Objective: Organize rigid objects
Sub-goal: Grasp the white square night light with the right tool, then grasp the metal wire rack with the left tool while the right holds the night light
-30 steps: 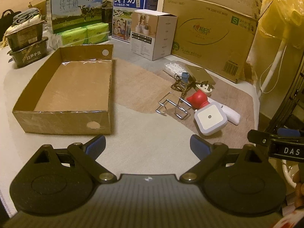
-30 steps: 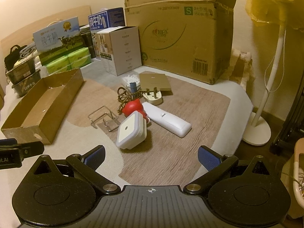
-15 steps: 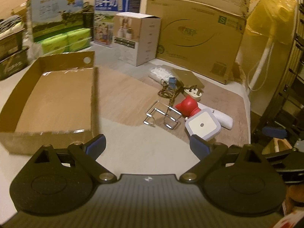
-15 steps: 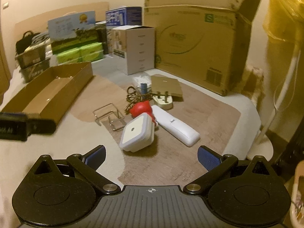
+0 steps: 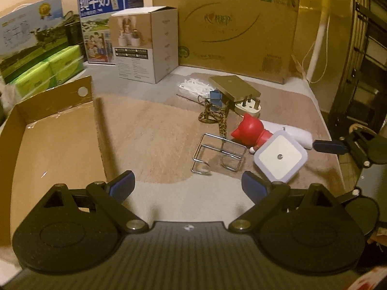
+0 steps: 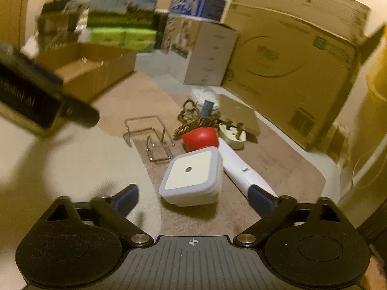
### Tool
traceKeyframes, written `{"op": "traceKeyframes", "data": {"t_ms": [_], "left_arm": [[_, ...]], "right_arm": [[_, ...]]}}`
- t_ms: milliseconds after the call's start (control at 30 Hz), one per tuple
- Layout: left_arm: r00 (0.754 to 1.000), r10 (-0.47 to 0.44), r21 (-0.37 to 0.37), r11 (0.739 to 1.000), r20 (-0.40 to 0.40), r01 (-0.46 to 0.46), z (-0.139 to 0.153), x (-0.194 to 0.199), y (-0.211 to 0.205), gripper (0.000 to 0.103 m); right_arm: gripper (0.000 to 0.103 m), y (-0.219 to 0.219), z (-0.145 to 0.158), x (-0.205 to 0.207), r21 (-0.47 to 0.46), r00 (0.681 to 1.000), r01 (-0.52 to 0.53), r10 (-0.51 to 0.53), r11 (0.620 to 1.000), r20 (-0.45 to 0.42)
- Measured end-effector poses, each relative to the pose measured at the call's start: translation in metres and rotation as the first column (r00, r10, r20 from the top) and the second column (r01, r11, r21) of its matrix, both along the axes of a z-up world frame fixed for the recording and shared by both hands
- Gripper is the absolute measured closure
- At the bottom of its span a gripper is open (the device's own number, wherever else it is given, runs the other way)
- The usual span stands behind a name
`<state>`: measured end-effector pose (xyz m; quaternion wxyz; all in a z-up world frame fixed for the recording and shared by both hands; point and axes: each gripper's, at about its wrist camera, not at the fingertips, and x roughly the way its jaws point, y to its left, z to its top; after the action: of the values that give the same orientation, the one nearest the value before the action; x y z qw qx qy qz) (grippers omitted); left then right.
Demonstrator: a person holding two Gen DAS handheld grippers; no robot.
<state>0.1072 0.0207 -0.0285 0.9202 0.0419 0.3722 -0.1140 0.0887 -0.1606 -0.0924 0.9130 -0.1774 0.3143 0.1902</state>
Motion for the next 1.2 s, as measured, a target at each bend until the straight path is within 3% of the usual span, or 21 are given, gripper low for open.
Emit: {"op": "traceKeyframes", "data": {"t_ms": [200, 267, 400, 600, 767, 1100, 1200], "left_arm": [[1.0, -0.023, -0.003, 1.0, -0.012, 0.023, -0.008, 0.015, 0.002, 0.009], [0.999, -0.03, -0.002, 1.0, -0.012, 0.03, -0.009, 0.017, 0.001, 0.009], [0.999, -0.042, -0.002, 0.999, -0.012, 0.042, -0.009, 0.02, -0.002, 0.009], [0.998, -0.067, 0.002, 0.998, -0.011, 0.067, -0.008, 0.026, -0.013, 0.009], [0.995, -0.097, 0.009, 0.995, -0.016, 0.097, -0.013, 0.038, -0.03, 0.009], [0.987, -0.125, 0.06, 0.99, -0.097, 0.131, -0.044, 0.072, -0.056, 0.02], [0.984, -0.123, 0.042, 0.991, -0.126, 0.129, -0.05, 0.083, -0.058, 0.028]], "right_arm": [[0.023, 0.017, -0.016, 0.015, -0.107, 0.999, -0.013, 0.018, 0.994, 0.042], [0.034, 0.02, -0.019, 0.018, -0.129, 0.999, -0.017, 0.023, 0.991, 0.044], [0.036, 0.018, -0.019, 0.019, -0.133, 0.998, -0.02, 0.026, 0.991, 0.05], [0.036, -0.013, 0.003, 0.016, 0.045, 0.997, 0.054, -0.056, 0.998, 0.043], [0.036, -0.05, 0.02, 0.023, 0.194, 0.986, 0.167, -0.168, 0.967, -0.01], [0.036, -0.075, 0.023, 0.03, 0.263, 0.975, 0.22, -0.217, 0.939, -0.04], [0.036, -0.076, 0.018, 0.033, 0.269, 0.974, 0.226, -0.22, 0.936, -0.054]]}}
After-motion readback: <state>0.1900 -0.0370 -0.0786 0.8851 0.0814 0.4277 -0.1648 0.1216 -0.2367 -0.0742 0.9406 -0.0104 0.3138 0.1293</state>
